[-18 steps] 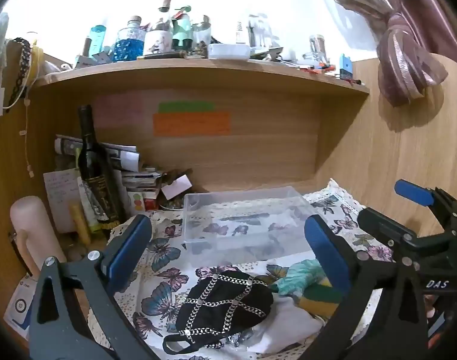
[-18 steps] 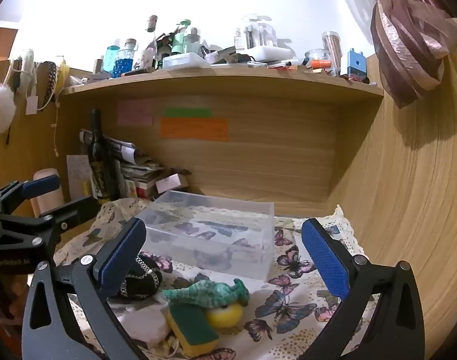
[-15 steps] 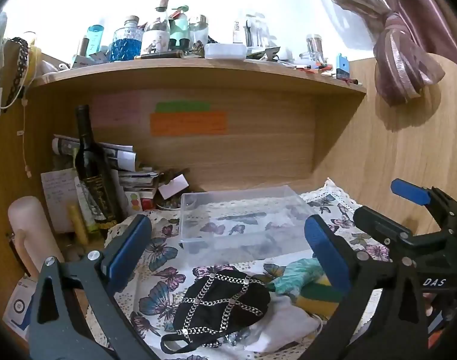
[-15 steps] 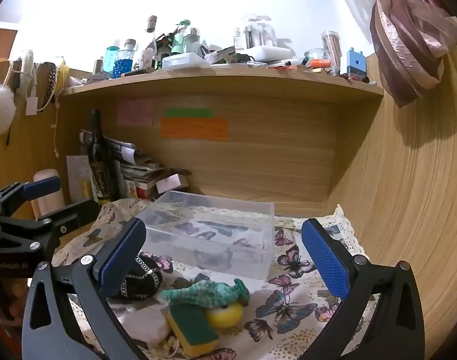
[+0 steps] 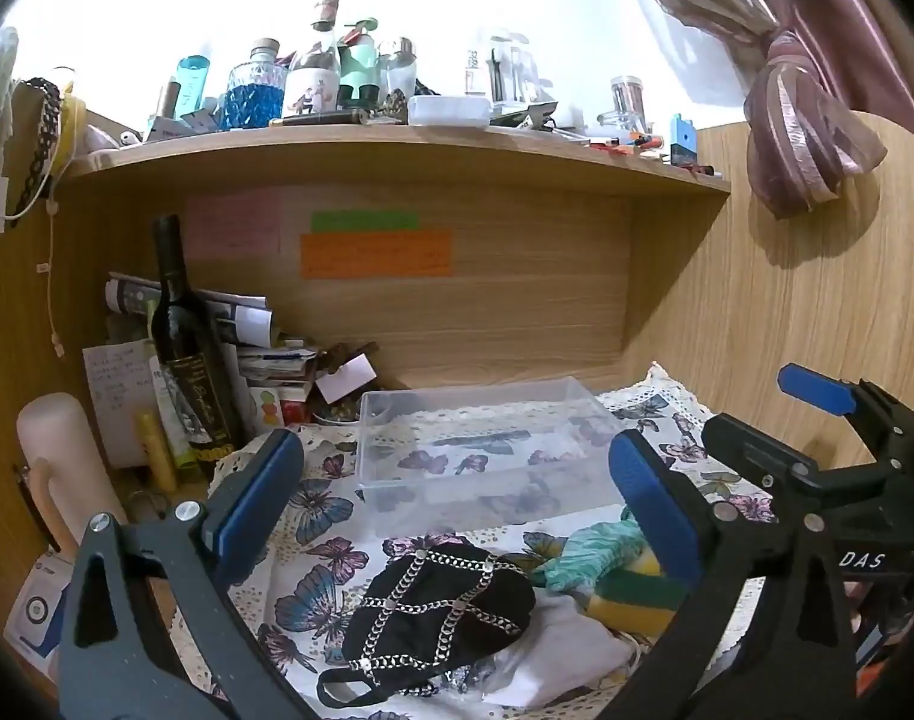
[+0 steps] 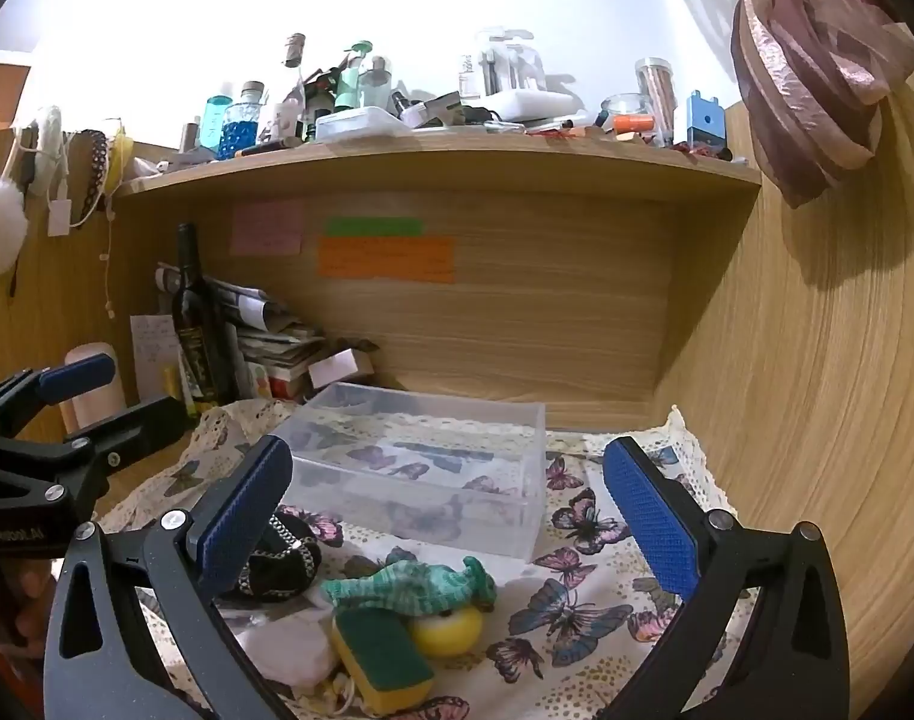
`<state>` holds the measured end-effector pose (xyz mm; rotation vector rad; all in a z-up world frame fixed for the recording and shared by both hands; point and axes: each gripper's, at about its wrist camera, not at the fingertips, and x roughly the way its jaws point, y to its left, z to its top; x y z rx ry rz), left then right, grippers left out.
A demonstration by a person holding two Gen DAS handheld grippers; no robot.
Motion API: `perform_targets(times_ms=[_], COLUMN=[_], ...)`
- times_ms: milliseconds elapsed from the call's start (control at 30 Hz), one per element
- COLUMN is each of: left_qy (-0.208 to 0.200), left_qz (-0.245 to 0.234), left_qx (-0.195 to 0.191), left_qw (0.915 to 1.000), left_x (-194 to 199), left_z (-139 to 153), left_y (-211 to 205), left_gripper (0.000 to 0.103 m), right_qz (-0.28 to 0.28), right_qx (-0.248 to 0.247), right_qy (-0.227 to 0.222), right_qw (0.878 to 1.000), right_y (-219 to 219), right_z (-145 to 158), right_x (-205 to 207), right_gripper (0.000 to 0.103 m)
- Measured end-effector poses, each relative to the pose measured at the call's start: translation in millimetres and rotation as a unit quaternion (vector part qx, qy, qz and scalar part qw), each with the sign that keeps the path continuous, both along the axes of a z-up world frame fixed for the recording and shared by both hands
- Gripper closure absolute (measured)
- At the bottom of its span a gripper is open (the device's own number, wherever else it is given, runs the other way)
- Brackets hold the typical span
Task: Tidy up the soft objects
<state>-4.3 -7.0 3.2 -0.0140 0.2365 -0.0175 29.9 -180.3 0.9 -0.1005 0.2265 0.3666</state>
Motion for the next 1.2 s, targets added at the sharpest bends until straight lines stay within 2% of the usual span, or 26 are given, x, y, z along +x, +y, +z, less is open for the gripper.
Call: perform_targets(times_ms=[1200], left_qy=[-0.003], left_qz=[0.001], left_qx=[-0.001], left_qw=[1.0000], left_x=[1.5], left_z=[-2.2], left_y=[-4.5], left_gripper=[0.000], right_qz=[0.000], right_qx=[0.008], right_qy=[-0.003], right_qw=[1.000], right_y=[0.1], right_z=[3.7], right_x=[-3.6], right_gripper=[0.000])
